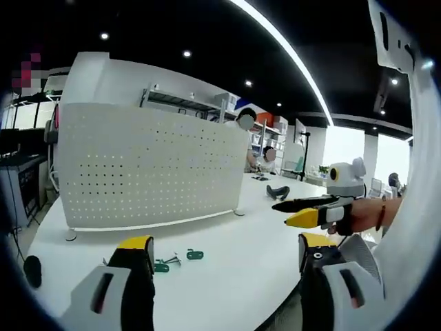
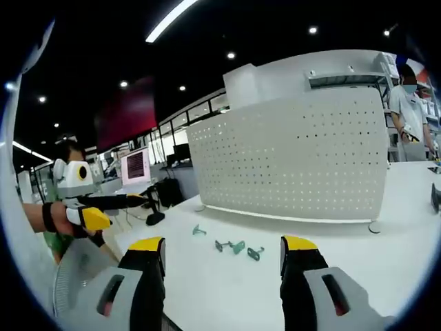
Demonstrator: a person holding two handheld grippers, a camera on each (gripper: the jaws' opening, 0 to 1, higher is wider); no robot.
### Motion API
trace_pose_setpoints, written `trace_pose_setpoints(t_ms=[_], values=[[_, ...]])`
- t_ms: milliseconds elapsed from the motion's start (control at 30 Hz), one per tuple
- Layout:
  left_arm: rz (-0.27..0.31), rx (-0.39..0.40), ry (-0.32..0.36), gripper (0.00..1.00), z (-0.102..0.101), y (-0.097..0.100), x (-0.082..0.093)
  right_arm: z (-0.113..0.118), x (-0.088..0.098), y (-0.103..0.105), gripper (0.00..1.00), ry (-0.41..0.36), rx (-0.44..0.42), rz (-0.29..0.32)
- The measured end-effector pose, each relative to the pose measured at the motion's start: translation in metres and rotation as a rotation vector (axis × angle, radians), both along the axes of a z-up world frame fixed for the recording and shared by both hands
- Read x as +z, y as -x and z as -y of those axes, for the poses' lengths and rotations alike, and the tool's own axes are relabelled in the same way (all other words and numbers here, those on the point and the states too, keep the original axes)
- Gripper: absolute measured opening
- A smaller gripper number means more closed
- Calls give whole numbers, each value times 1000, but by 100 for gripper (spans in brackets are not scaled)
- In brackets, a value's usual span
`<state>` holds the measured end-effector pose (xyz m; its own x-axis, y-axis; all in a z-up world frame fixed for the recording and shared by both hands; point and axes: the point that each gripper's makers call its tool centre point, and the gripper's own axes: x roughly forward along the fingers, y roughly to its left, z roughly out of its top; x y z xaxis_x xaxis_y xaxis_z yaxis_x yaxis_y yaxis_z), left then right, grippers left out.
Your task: Insert the hook assembly into the mounting plate slot until the hook locks in place.
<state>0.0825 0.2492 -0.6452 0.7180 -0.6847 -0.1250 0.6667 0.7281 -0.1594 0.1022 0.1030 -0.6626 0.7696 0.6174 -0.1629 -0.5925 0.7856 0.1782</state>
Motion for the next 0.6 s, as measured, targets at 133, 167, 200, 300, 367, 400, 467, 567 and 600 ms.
trace_pose_setpoints(t_ms=[133,167,200,300,367,400,467,567,600], values=[[10,1,-20,90,0,-2,2,-2,1,-3,69,2,6,5],[10,2,-19,90,0,-2,2,-2,0,-4,69,3,9,3],[3,4,-15,90,-1,-3,1,-4,0,-5,68,-1,13,-3],[-10,6,-20,91,-2,-3,-2,-8,0,-5,68,-7,20,-5],[-5,5,-23,92,-1,-3,-3,-11,0,-4,68,-2,29,-6],[-15,-2,-18,92,1,-2,-4,-12,-1,-4,68,-3,32,-9],[-21,-7,-18,92,3,-2,-7,-14,-2,-3,67,-4,33,-14],[-21,-14,-29,93,4,-2,-10,-15,-6,-2,66,9,32,-20],[-26,-14,-27,93,4,-2,-11,-14,-7,-2,66,9,33,-25]])
